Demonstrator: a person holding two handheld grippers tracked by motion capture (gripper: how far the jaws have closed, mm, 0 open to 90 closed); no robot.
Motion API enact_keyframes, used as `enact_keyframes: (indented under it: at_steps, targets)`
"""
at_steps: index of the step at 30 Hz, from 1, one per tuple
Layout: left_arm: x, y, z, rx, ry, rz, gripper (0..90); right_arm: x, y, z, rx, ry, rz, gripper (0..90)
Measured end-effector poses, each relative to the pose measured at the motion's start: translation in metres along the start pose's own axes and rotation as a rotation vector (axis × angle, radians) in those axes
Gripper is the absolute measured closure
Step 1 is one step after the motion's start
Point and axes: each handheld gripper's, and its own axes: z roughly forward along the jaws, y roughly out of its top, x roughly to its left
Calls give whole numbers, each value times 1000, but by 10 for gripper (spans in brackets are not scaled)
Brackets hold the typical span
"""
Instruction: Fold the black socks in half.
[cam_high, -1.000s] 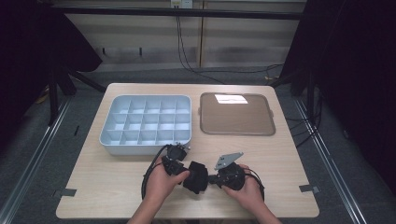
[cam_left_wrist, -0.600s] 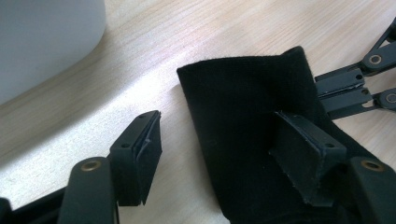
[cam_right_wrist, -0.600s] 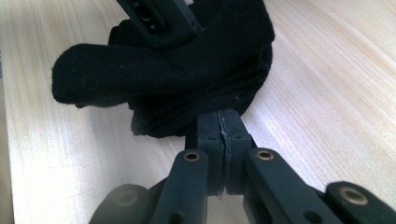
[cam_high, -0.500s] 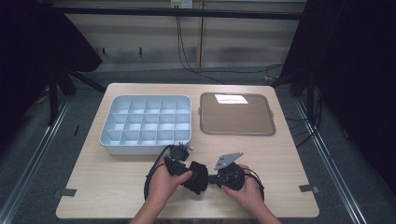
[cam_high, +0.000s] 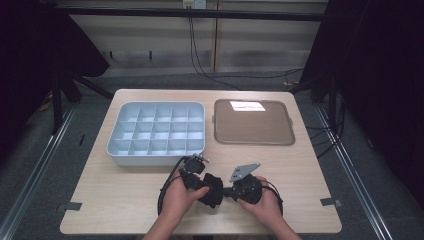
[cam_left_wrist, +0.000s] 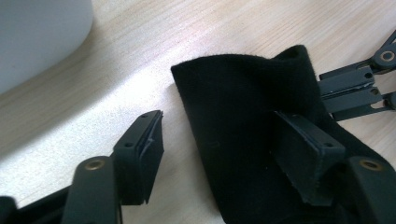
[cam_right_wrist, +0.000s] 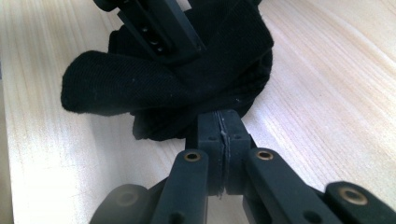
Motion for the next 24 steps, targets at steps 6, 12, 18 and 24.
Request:
enact_keyframes:
  at_steps: [6, 12, 18, 24]
  targets:
    - [-1, 1, 0, 6, -36, -17, 480, 0, 0, 0, 0, 0, 2, 890]
    - [-2, 0, -1, 8, -56, -17, 557, 0, 0, 0, 0, 2, -2, 890]
    - [-11, 4, -3, 25, -23, 51, 694, 0, 0, 0, 2, 4, -5, 891]
    - [-10, 5, -6, 43, -28, 59, 727, 0, -1, 0, 0, 1, -9, 886]
